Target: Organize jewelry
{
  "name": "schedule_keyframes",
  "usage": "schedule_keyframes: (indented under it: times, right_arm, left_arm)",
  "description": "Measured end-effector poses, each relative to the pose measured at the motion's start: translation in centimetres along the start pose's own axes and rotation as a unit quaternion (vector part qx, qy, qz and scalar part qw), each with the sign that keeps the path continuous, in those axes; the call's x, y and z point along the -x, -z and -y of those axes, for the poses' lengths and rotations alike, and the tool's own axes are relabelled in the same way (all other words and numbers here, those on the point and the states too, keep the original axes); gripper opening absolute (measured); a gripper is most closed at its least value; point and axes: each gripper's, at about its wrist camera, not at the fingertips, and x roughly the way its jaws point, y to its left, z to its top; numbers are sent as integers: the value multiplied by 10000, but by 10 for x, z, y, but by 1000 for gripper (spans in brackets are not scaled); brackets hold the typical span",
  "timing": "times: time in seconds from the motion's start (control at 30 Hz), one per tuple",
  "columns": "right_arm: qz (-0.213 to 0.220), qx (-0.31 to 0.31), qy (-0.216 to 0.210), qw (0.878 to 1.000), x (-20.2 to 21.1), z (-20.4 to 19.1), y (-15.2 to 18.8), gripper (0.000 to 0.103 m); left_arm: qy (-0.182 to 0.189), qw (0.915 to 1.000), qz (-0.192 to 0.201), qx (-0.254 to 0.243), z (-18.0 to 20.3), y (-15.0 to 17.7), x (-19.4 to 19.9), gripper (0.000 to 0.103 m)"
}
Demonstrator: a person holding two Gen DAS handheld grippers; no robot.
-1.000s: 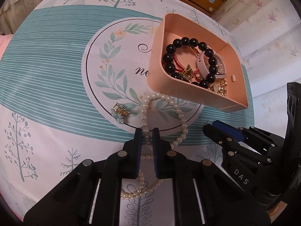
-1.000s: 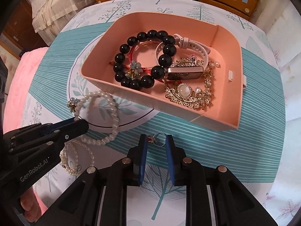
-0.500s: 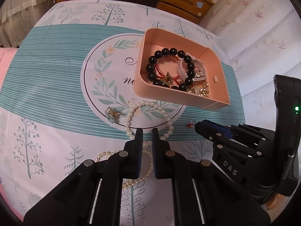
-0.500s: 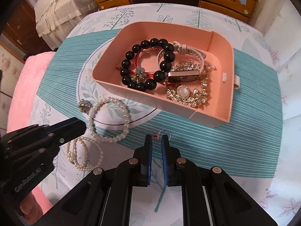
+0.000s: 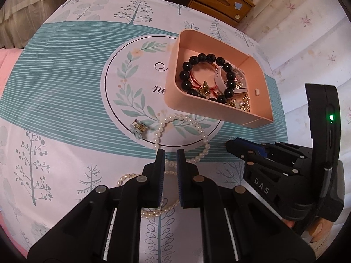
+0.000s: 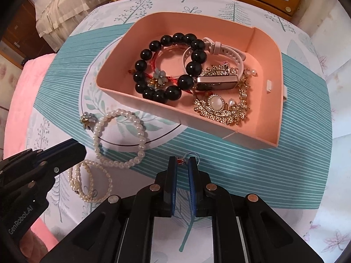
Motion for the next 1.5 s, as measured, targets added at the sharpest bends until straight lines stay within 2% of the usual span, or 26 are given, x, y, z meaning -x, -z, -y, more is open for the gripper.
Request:
schedule_keyframes:
  times: [0.37,0.5,0.83,0.93,1.13,1.3,1.4,1.5]
  right_arm:
    - [4,203,289,9994,-10,-19,-6,10]
    - [69,187,254,9995,-7,-21,-2,9]
    - [177,15,-211,9996,9,-10,3,8]
    - [210,-31,-371,9991,17,-5,4,8]
    - [380,-24,-532,9979,40,6,15,8]
    - [563,13,-604,9966,63,8,20,8]
    - [609,15,-619,9962,71,6,21,8]
    - [627,20,-637,9960,75,8,20,8]
  left_arm:
    - [-129,9999,-45,-52,-2,-3,-9,8]
    - [-138,9999,-96,-11,-3,-6,-18,8]
    - [-68,9997,-203,74,1,-13,-36,7]
    - [80,9997,-187,122,-1,-11,-37,0]
    - [234,9997,86,31,5,-7,-13,0]
    - [309,9987,325,-242,20,-10,15,0]
    - [238,9990,220,-294,21,-12,12,0]
    - [96,9998,-96,-162,12,-12,-4,0]
